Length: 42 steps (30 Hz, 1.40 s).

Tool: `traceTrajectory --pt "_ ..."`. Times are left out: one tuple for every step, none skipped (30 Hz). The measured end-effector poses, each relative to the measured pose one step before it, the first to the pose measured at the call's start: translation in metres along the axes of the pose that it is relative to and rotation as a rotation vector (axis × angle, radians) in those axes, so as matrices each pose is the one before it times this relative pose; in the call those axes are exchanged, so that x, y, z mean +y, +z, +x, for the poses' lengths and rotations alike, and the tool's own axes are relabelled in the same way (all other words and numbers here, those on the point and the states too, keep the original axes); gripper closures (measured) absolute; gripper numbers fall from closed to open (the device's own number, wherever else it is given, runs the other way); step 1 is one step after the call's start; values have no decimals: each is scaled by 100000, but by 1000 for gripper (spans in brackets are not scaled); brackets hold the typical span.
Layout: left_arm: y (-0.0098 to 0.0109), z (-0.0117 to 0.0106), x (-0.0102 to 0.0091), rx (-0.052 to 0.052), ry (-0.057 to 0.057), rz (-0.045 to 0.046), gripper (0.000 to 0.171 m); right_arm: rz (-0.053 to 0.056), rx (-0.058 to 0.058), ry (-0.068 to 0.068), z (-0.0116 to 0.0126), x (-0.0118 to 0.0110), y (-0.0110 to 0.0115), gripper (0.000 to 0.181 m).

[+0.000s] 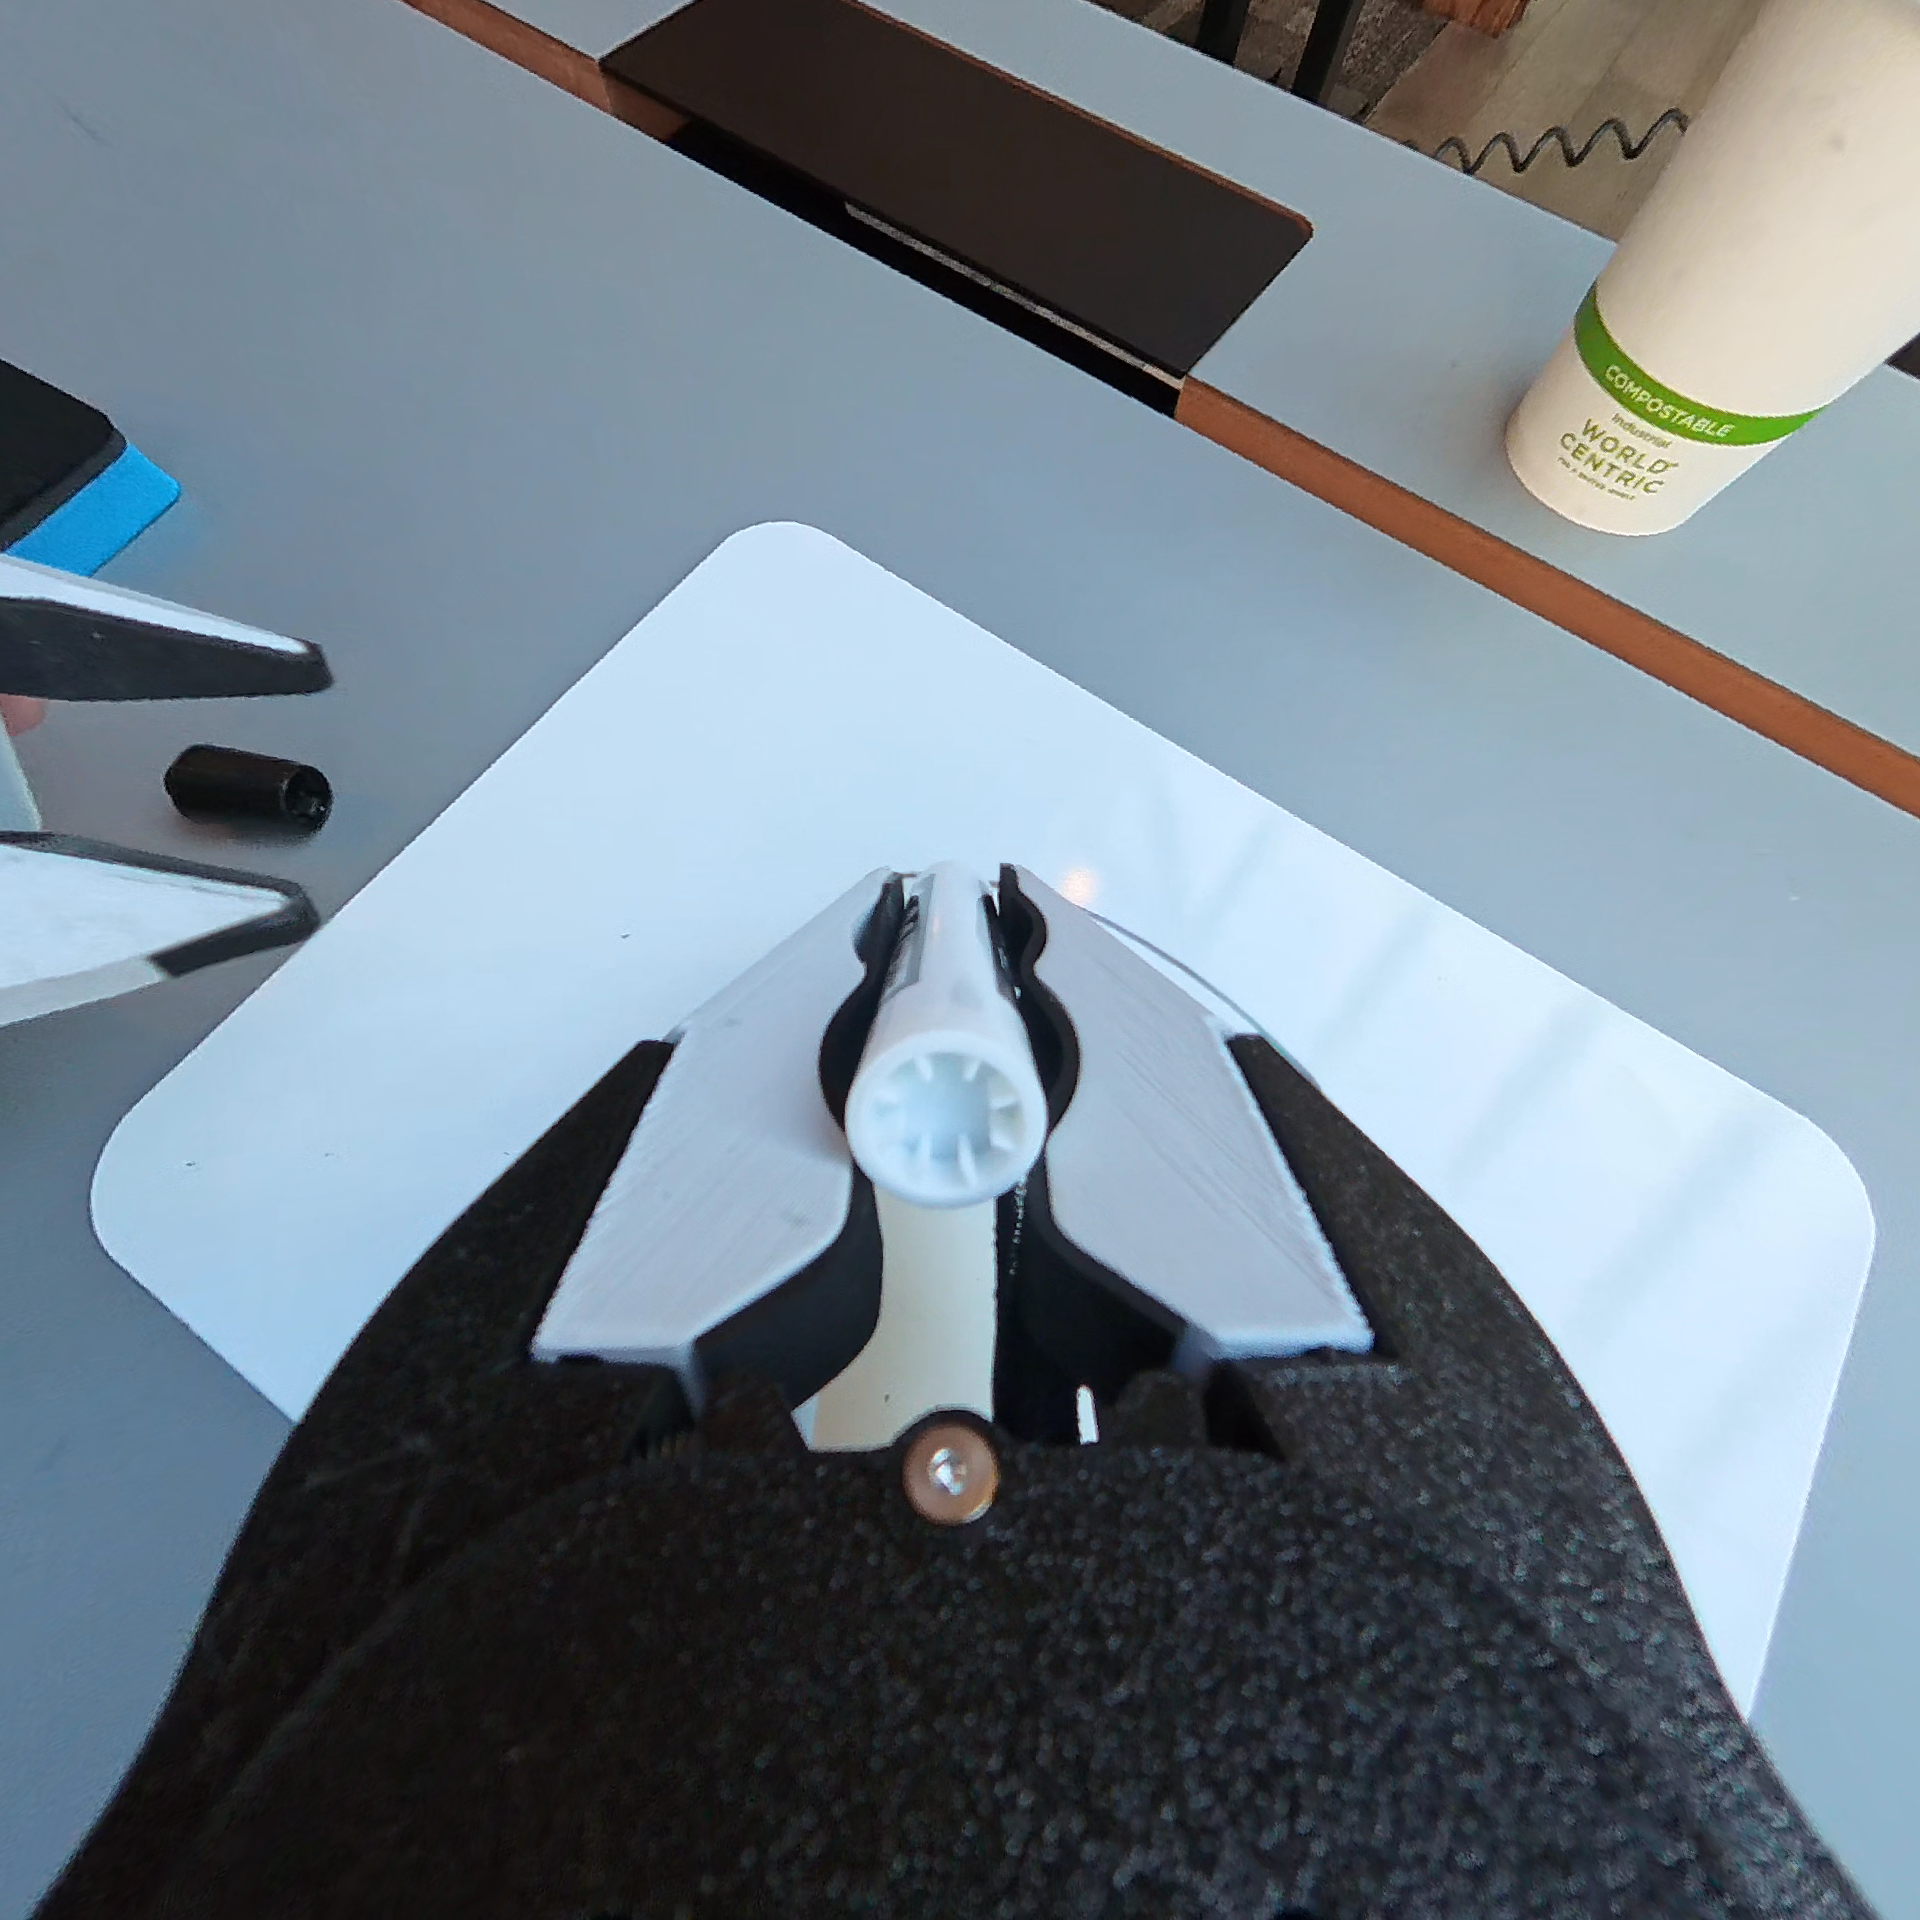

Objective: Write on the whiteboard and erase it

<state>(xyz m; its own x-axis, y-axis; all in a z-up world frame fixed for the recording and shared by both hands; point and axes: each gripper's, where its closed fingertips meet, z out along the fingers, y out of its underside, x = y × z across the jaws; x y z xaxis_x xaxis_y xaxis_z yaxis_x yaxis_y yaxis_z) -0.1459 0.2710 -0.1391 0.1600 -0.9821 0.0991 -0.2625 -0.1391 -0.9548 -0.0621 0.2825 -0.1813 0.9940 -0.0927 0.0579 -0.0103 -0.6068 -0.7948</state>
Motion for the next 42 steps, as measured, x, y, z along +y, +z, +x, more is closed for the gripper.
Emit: traceTrajectory --pt "-20 -8 -54 -48 -144 225 136 -344 603 83 238 82 -5 163" --pt "-6 0 -17 27 -99 65 136 105 744 -120 238 20 -26 163" --pt "-1 19 4 87 -56 -115 136 -78 420 100 168 16 -50 163" --pt "0 15 -1 29 -14 15 136 -195 388 113 160 14 -34 163" --pt "-7 14 -19 -13 43 107 136 394 684 -212 172 -47 -59 163" --pt "4 21 6 29 59 -41 136 -34 491 -279 134 -1 -39 163" --pt "5 18 20 76 37 -87 135 -151 688 -271 166 27 -12 163" --pt "9 27 12 47 2 -17 135 0 676 -311 178 26 -9 163" --pt "-1 17 1 48 -3 2 135 -353 601 -356 175 95 8 163" --pt "0 2 0 3 -20 2 135 -184 832 -432 204 69 5 163" --pt "1 -5 -1 23 -18 0 135 47 534 -202 172 40 -10 163" --pt "-7 -3 -3 -29 -44 41 135 -55 126 -12 87 44 11 163" --pt "-3 -20 -23 -26 -55 94 136 330 353 -159 78 -23 -20 163" --pt "-11 7 -10 32 -37 20 136 -15 131 -314 21 16 -6 163" --pt "11 -7 25 6 -29 -72 136 -264 39 -299 -12 50 23 163" --pt "9 1 14 -2 -12 -49 136 101 50 -229 -21 3 26 163" --pt "2 8 10 2 18 5 136 -4 -233 -102 -63 19 34 163" --pt "8 13 -1 46 71 -3 136 -334 -231 -52 -62 49 50 163" --pt "5 15 4 -1 87 -30 136 211 70 -168 -30 -29 20 163" --pt "-6 -5 -5 -55 84 64 136 231 -4 -106 -29 -43 -11 163" --pt "0 6 -2 5 58 23 136 108 -355 16 -96 -54 -18 163" --pt "6 -2 6 21 -45 -72 136 466 -486 -2 -134 -104 -47 163" --pt "-7 -2 -17 24 -76 63 136 824 -1259 -381 -321 -166 -61 163" --pt "-3 -14 -9 -15 6 75 136 1025 -2796 -1185 -650 -199 -75 163" --pt "-3 -4 6 -9 37 -43 136 686 -2834 -1444 -733 -156 -71 163" --pt "-2 6 3 40 0 -22 136 -25 -1752 -1121 -595 -23 -24 163" --pt "4 1 -9 15 18 64 136 -280 -1178 -1160 -497 34 -1 163" --pt "-15 4 -3 -1 68 -19 136 -18 -353 -1186 -302 20 33 163" --pt "0 -17 -14 -39 37 23 136 -275 183 -527 -144 40 57 163" --pt "-23 -3 -34 -15 -21 166 136 -176 -100 72 -94 16 69 163" --pt "3 0 -4 56 -23 21 136 -211 282 155 24 19 65 163" --pt "3 -2 12 39 -10 -116 136 -174 310 -137 50 4 48 163" --pt "-1 16 1 40 -3 2 136 147 461 -13 96 -32 14 163" --pt "-16 9 -16 43 63 96 136 31 608 457 155 -23 14 163" --pt "-19 -8 -27 -58 121 103 136 -40 140 527 93 -5 17 163" --pt "1 -10 -17 -46 69 51 136 155 -289 331 17 -29 20 163" --pt "1 -6 14 22 -19 -41 136 2 -199 155 -10 4 17 163" --pt "9 -10 15 45 -40 -77 136 -233 -131 -187 -31 47 44 163" --pt "16 -12 17 -15 -4 -11 136 -226 11 -249 -27 44 43 163" --pt "-1 -5 2 -8 61 -15 136 -205 -198 -48 -68 31 24 163" --pt "-6 6 -5 -1 74 -23 136 -109 -280 67 -66 17 19 163" --pt "-3 -8 -11 -27 34 100 136 75 -233 30 -64 -13 3 163"
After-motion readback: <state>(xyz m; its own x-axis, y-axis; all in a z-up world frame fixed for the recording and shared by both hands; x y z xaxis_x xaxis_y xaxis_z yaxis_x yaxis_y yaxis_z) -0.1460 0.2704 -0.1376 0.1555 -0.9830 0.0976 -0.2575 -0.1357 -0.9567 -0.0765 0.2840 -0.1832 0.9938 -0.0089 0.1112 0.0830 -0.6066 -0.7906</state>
